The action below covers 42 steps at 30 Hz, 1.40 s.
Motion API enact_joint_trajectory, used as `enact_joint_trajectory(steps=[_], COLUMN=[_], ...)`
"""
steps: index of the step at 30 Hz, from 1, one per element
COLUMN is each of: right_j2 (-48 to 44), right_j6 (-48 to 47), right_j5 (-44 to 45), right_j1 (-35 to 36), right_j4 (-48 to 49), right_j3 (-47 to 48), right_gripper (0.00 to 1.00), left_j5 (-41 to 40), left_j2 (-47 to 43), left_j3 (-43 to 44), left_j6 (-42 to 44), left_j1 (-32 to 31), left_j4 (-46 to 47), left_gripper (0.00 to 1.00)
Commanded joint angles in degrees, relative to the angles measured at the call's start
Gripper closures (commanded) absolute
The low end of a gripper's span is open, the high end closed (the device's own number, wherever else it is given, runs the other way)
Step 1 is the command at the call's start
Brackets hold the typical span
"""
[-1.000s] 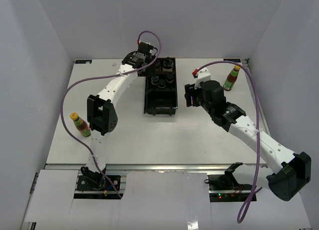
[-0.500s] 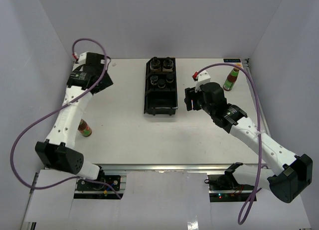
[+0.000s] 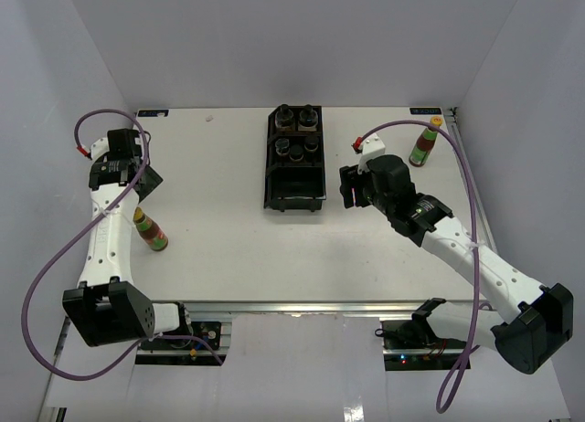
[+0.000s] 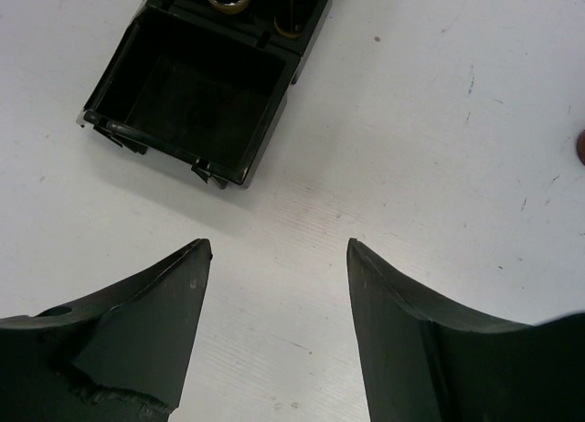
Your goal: Organize the condiment bottles
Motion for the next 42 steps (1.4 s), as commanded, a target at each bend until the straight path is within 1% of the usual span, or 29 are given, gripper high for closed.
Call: enact_joint_trajectory(steps=[1,8,13,18,22,26,33,36,38,41,42], right_j2=[-2.0,-2.1,-1.8,-2.0,-2.4,-2.7,-3.6,-3.6,-3.6,-3.5,-3.6], right_j6=[-1.1,-1.0,-1.0,-0.9,-0.9,-1.1,-1.3,-1.3,-1.3,-1.3,-1.3], right_j5=[0.7,0.4,0.8,0.5,0.2,0.3,0.8,0.6,0.6,0.6,0.6], right_j1=[-0.2,-0.2,-0.2,-0.2,-0.2,-0.2,-0.2,-0.2,-0.2,-0.2,-0.2], right_j4=[2.5,3.1,3.4,3.3,3.3,3.0,3.2,3.3,3.3,3.2,3.2], right_j3=[-0.7,-1.1,-1.2,-1.1,-1.2,-1.4,-1.5,-1.5,-1.4,-1.3,-1.3], right_gripper=[0.32,0.32,0.32,0.32,0.32,0.32,0.32,0.32,0.32,0.32,0.32], left_j5=[-0.1,0.7,-1.5,-1.6,2.5,2.5,0.6,1.0,1.4,1.8,2.3], left_j2=[-2.7,-2.9,-3.4,-3.5,-4.5,-3.9,-2.3,-2.1,-2.1,-2.2,-2.1], left_j3=[-1.3,-3.4,-3.1,-6.3,-8.9,-9.7,-9.8,-10.5,-10.8,-10.4,-10.2], left_j6=[-0.3,0.3,0.2,0.0,-0.1,-0.6,-0.3,0.3,0.4,1.2,1.3], left_j1=[1.7,3.4,3.7,4.2,4.9,5.0,5.2,5.2,5.2,5.2,5.2], left_j4=[0.9,1.5,-0.2,-0.3,1.0,1.5,2.9,3.4,3.7,4.0,3.9], left_gripper=[0.17,0.17,0.17,0.17,0.18,0.23,0.38,0.45,0.52,0.67,0.69])
